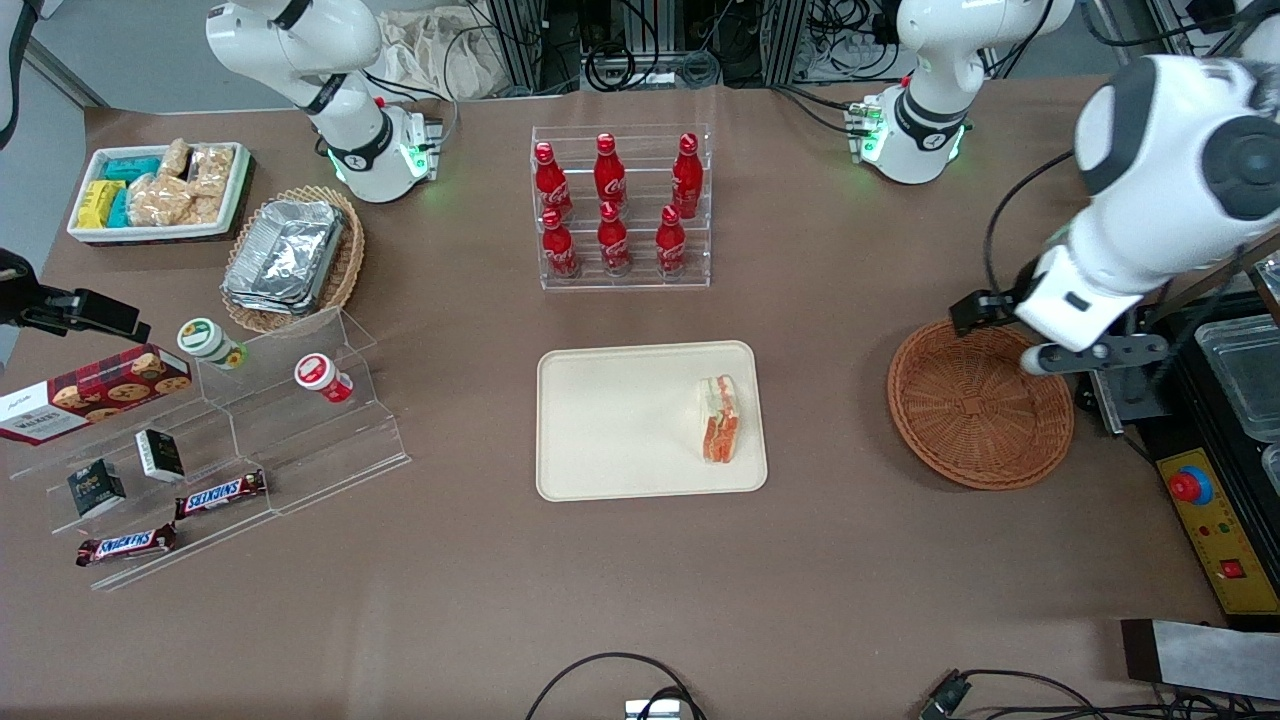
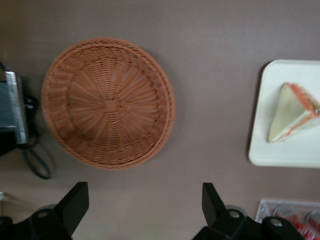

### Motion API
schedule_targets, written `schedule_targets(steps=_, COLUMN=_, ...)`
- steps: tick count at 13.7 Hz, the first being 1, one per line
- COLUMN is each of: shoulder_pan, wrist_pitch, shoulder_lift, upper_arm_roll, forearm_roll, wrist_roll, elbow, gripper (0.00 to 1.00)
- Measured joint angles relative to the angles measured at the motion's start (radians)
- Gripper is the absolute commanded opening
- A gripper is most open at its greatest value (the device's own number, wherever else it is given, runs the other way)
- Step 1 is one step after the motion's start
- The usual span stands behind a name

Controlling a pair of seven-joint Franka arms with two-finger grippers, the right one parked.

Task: Place sandwich from basket to tray

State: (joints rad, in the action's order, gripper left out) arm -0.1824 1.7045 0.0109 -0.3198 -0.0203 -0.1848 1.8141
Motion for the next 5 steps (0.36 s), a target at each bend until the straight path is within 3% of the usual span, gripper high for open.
schedule_targets(steps=5, shoulder_pan=-0.030, wrist_pitch=-0.099, shoulder_lift=0.027, upper_arm_roll=-0.003, forearm_roll=0.000, wrist_roll=0.110, elbow=-0.114, gripper=1.00)
